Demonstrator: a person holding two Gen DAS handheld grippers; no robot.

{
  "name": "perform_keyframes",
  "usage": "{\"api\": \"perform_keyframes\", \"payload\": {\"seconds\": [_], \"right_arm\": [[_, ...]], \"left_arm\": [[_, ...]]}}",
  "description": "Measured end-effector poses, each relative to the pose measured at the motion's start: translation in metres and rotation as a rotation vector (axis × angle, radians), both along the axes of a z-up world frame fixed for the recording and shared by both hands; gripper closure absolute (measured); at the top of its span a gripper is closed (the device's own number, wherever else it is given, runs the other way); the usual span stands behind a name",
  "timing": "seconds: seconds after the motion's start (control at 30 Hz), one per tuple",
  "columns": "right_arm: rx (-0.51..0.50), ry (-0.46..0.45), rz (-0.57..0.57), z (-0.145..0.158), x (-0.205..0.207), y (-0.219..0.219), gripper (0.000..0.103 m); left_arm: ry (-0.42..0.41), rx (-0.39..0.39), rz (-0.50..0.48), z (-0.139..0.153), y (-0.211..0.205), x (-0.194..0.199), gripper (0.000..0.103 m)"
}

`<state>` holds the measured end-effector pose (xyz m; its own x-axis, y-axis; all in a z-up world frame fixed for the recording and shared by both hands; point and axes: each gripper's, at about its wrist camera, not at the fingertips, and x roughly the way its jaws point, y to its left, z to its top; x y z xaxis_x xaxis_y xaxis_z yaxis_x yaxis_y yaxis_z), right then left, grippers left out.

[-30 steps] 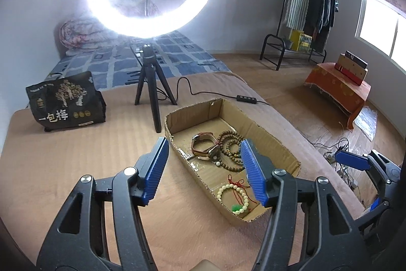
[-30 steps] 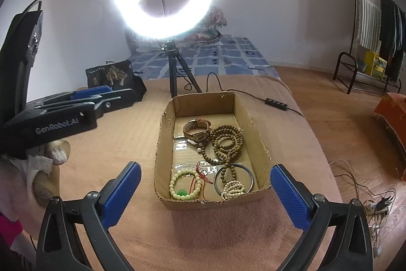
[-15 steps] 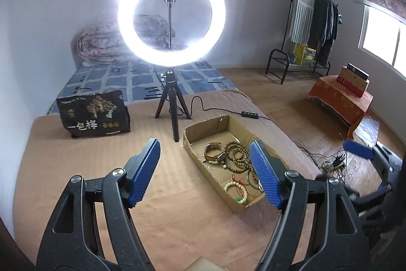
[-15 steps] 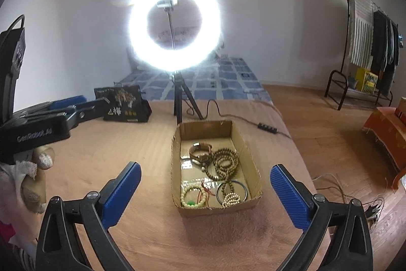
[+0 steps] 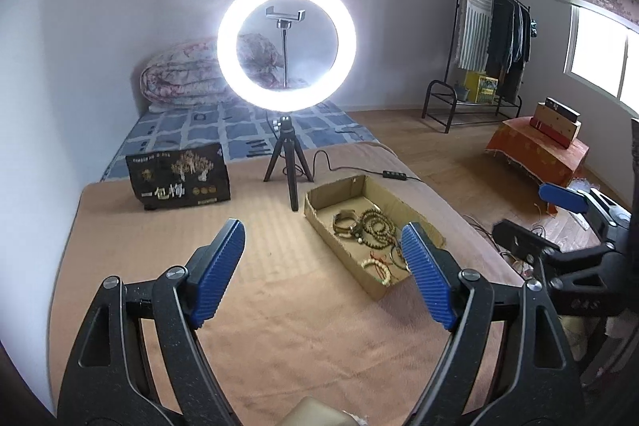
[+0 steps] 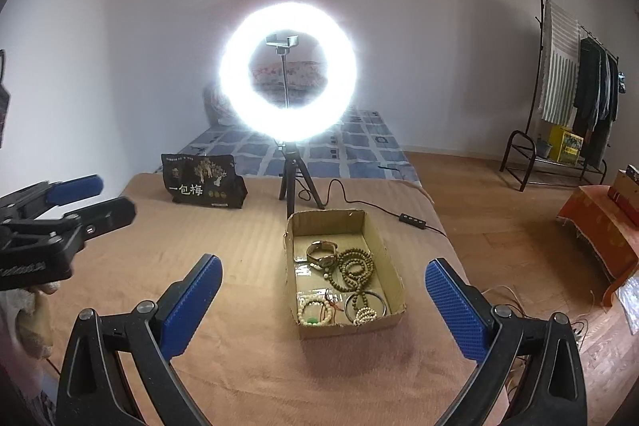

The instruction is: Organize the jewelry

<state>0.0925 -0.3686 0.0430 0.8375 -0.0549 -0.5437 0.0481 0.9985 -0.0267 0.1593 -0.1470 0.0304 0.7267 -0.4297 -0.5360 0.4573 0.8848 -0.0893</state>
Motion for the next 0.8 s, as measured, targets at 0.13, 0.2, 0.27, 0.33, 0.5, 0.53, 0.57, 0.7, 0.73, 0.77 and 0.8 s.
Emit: {"api": "perform_keyframes", "payload": {"seconds": [0.13,0.2,0.27,0.33,0.5,0.53,0.57,0.7,0.73,0.77,0.8], "right_arm": [[0.007,-0.006,-0.017,-0.005,-0.006,0.005,0.000],[0.002,-0.010,-0.018,-0.008,-0.007,0.006,0.000],[-0.005,-0.017,-0.023,-0.014,-0.009,0.009,0.000],[-0.015,-0.019,-0.023,-0.020,-0.009,0.009,0.000],[-0.007,-0.002,-0.020,-0.029,-0.007,0.008,0.000],[-0.009,0.000,-0.020,-0.030,-0.006,0.008,0.000],[-0.015,0.002,-0.022,-0.031,-0.005,0.008,0.000],[-0.022,-0.003,-0.033,-0.032,-0.003,0.009,0.000],[-0.018,-0.005,-0.035,-0.033,-0.003,0.009,0.000],[-0.017,-0.004,-0.037,-0.033,-0.003,0.008,0.000],[-0.018,-0.003,-0.040,-0.034,-0.003,0.008,0.000]], "left_arm": [[0.017,0.005,-0.003,-0.005,0.006,-0.009,0.020],[0.016,0.026,-0.004,-0.008,0.007,-0.011,0.020],[0.019,0.027,0.000,-0.011,0.009,-0.014,0.020],[0.025,0.015,0.016,-0.013,0.013,-0.015,0.019],[0.018,-0.019,0.058,-0.016,0.022,-0.016,0.002],[0.011,-0.017,0.074,-0.017,0.023,-0.016,0.002],[0.009,-0.012,0.089,-0.018,0.024,-0.016,0.001],[0.037,-0.003,0.088,-0.024,0.023,-0.013,0.001],[0.039,0.003,0.085,-0.025,0.023,-0.013,0.001],[0.034,0.007,0.083,-0.025,0.023,-0.013,0.001],[0.025,0.011,0.082,-0.025,0.022,-0.014,0.001]]}}
